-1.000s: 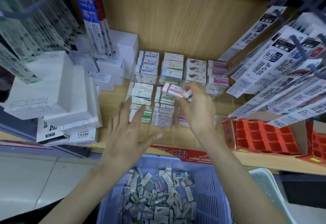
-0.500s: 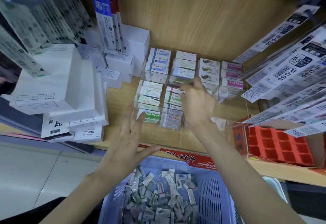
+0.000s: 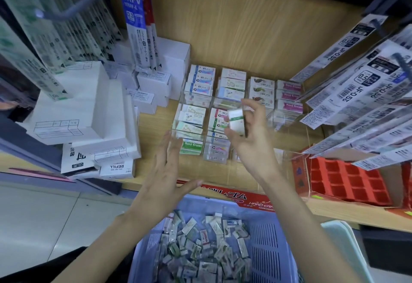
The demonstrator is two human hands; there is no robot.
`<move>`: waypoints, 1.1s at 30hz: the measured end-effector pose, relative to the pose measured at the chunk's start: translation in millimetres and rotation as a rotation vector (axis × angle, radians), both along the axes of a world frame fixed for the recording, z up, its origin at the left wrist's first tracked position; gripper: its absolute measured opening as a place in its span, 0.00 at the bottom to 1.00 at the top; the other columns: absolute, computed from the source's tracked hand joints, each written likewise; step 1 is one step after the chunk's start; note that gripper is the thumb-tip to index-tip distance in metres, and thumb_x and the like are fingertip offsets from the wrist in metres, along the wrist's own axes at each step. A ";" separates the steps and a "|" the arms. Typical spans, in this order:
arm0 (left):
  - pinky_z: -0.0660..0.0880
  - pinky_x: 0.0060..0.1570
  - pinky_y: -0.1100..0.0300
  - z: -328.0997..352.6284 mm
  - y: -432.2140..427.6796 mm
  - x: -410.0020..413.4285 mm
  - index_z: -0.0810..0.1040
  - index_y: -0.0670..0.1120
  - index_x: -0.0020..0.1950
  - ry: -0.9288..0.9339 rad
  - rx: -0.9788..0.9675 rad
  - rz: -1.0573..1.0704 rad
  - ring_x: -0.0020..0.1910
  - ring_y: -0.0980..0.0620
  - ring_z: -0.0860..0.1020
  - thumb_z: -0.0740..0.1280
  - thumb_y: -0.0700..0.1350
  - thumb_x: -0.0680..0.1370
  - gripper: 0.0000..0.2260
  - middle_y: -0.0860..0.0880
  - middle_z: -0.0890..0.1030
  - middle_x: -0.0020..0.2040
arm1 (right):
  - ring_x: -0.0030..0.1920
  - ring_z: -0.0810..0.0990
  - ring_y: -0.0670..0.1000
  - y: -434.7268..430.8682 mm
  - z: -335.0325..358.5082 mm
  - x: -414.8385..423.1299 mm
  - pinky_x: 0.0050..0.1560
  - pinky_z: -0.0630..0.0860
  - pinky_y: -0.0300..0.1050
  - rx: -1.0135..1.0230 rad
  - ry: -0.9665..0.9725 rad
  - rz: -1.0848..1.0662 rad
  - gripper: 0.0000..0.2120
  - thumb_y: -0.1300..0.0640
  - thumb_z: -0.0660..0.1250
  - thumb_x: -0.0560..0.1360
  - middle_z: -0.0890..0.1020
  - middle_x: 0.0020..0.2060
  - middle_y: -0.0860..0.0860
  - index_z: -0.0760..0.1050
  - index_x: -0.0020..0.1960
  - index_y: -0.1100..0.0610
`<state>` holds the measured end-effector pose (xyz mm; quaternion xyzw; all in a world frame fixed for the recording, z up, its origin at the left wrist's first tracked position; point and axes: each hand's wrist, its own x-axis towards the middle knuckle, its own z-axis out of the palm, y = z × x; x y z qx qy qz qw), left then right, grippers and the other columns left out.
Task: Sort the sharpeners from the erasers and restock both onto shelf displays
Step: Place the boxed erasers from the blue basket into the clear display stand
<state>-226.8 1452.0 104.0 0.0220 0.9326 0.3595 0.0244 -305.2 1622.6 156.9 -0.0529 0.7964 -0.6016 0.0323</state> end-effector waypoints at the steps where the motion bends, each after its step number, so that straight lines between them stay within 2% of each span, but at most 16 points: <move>1: 0.51 0.68 0.62 1.4 0.1 0.6 0.45 0.50 0.77 -0.007 0.026 0.007 0.76 0.54 0.46 0.63 0.62 0.69 0.43 0.54 0.40 0.77 | 0.54 0.79 0.49 -0.9 2.5 9.2 0.50 0.75 0.37 -0.080 -0.011 -0.017 0.22 0.67 0.68 0.74 0.78 0.56 0.56 0.65 0.61 0.49; 3: 0.51 0.68 0.63 4.4 0.1 1.8 0.48 0.50 0.77 -0.012 0.064 0.033 0.76 0.54 0.49 0.65 0.60 0.70 0.42 0.52 0.44 0.77 | 0.47 0.81 0.45 -3.6 7.5 22.1 0.45 0.75 0.33 -0.154 -0.044 -0.068 0.18 0.64 0.71 0.72 0.82 0.48 0.52 0.69 0.54 0.49; 4: 0.52 0.67 0.63 6.6 0.4 1.9 0.51 0.49 0.77 0.011 0.062 0.056 0.76 0.52 0.52 0.64 0.60 0.70 0.40 0.50 0.48 0.77 | 0.45 0.82 0.45 -4.4 8.6 26.8 0.43 0.76 0.34 -0.170 -0.067 -0.086 0.15 0.62 0.72 0.72 0.83 0.45 0.52 0.70 0.52 0.50; 6: 0.55 0.66 0.65 13.0 0.5 0.9 0.61 0.46 0.74 0.102 0.056 0.104 0.72 0.51 0.61 0.63 0.61 0.70 0.36 0.46 0.60 0.73 | 0.45 0.83 0.48 -5.4 8.8 34.6 0.45 0.78 0.40 -0.221 -0.115 -0.121 0.11 0.60 0.72 0.72 0.84 0.44 0.54 0.73 0.51 0.55; 8: 0.59 0.62 0.73 24.2 1.1 -0.1 0.70 0.48 0.68 0.157 0.143 0.127 0.64 0.58 0.68 0.64 0.66 0.71 0.32 0.52 0.70 0.65 | 0.44 0.81 0.48 -6.4 6.7 42.1 0.48 0.77 0.44 -0.314 -0.151 -0.132 0.08 0.58 0.71 0.72 0.83 0.43 0.54 0.75 0.49 0.57; 9: 0.63 0.58 0.76 31.5 2.5 -0.1 0.73 0.50 0.64 0.133 0.233 0.126 0.60 0.62 0.71 0.62 0.67 0.72 0.28 0.56 0.74 0.61 | 0.43 0.79 0.46 -7.3 5.4 45.3 0.48 0.75 0.43 -0.349 -0.167 -0.122 0.08 0.56 0.71 0.71 0.82 0.41 0.52 0.76 0.48 0.56; 10: 0.67 0.55 0.74 39.1 4.9 0.2 0.75 0.50 0.59 0.069 0.365 0.116 0.56 0.63 0.75 0.60 0.67 0.74 0.25 0.57 0.79 0.56 | 0.41 0.77 0.45 -9.0 5.1 48.2 0.45 0.74 0.39 -0.381 -0.187 -0.106 0.08 0.53 0.71 0.69 0.80 0.40 0.50 0.76 0.47 0.54; 12: 0.75 0.52 0.64 49.4 11.3 0.6 0.77 0.49 0.54 -0.126 0.675 0.115 0.48 0.57 0.82 0.58 0.64 0.76 0.21 0.53 0.84 0.46 | 0.36 0.74 0.42 -12.4 4.0 51.8 0.39 0.69 0.35 -0.448 -0.234 -0.077 0.09 0.51 0.69 0.68 0.79 0.37 0.46 0.76 0.46 0.52; 14: 0.78 0.46 0.60 51.8 16.1 0.0 0.77 0.48 0.53 -0.264 0.824 0.143 0.43 0.53 0.83 0.60 0.57 0.75 0.16 0.49 0.85 0.42 | 0.35 0.72 0.42 -14.9 1.9 53.0 0.39 0.66 0.38 -0.473 -0.264 -0.055 0.08 0.52 0.68 0.70 0.77 0.37 0.47 0.76 0.47 0.53; 16: 0.77 0.42 0.63 49.6 15.1 -1.7 0.77 0.46 0.52 -0.254 0.851 0.171 0.41 0.53 0.83 0.65 0.47 0.76 0.08 0.48 0.85 0.41 | 0.36 0.73 0.42 -14.8 -0.1 53.6 0.41 0.66 0.40 -0.434 -0.255 -0.038 0.04 0.57 0.66 0.75 0.77 0.37 0.47 0.77 0.49 0.53; 18: 0.77 0.41 0.65 47.3 9.8 -3.5 0.78 0.47 0.52 -0.212 0.883 0.226 0.43 0.52 0.82 0.68 0.40 0.75 0.07 0.47 0.85 0.41 | 0.40 0.76 0.42 -15.5 0.5 56.0 0.43 0.68 0.38 -0.413 -0.223 0.007 0.04 0.58 0.65 0.76 0.78 0.39 0.45 0.77 0.50 0.53; 21: 0.77 0.46 0.65 49.7 4.8 -4.6 0.79 0.48 0.52 -0.118 0.903 0.241 0.47 0.54 0.82 0.71 0.39 0.71 0.11 0.49 0.85 0.46 | 0.43 0.79 0.44 -18.2 1.6 60.5 0.42 0.73 0.36 -0.385 -0.158 0.013 0.09 0.51 0.66 0.74 0.81 0.43 0.44 0.78 0.52 0.52; 23: 0.77 0.47 0.65 52.7 5.1 -4.2 0.79 0.47 0.51 -0.071 0.956 0.232 0.46 0.56 0.82 0.72 0.39 0.69 0.11 0.52 0.85 0.47 | 0.42 0.80 0.42 -19.0 0.3 62.0 0.44 0.76 0.36 -0.356 -0.111 -0.017 0.12 0.55 0.65 0.74 0.80 0.46 0.48 0.76 0.57 0.53; 26: 0.77 0.43 0.65 55.0 4.9 -4.3 0.77 0.45 0.45 -0.019 0.999 0.247 0.42 0.57 0.82 0.70 0.36 0.70 0.07 0.54 0.84 0.44 | 0.42 0.80 0.42 -19.4 -1.1 63.3 0.52 0.76 0.40 -0.393 -0.094 -0.033 0.16 0.65 0.63 0.77 0.80 0.46 0.54 0.71 0.63 0.55; 29: 0.78 0.41 0.64 55.2 5.1 -5.4 0.74 0.46 0.45 -0.002 1.021 0.266 0.41 0.55 0.82 0.69 0.33 0.70 0.10 0.52 0.84 0.43 | 0.41 0.80 0.45 -19.3 -1.5 62.3 0.50 0.76 0.40 -0.448 -0.110 -0.069 0.14 0.68 0.64 0.76 0.80 0.45 0.58 0.70 0.60 0.60; 33: 0.78 0.41 0.64 56.5 7.1 -5.9 0.74 0.47 0.48 -0.003 1.014 0.277 0.40 0.55 0.82 0.69 0.33 0.71 0.12 0.49 0.82 0.45 | 0.42 0.81 0.47 -19.5 -2.1 61.6 0.48 0.77 0.39 -0.449 -0.126 -0.105 0.10 0.68 0.64 0.76 0.80 0.48 0.63 0.72 0.55 0.59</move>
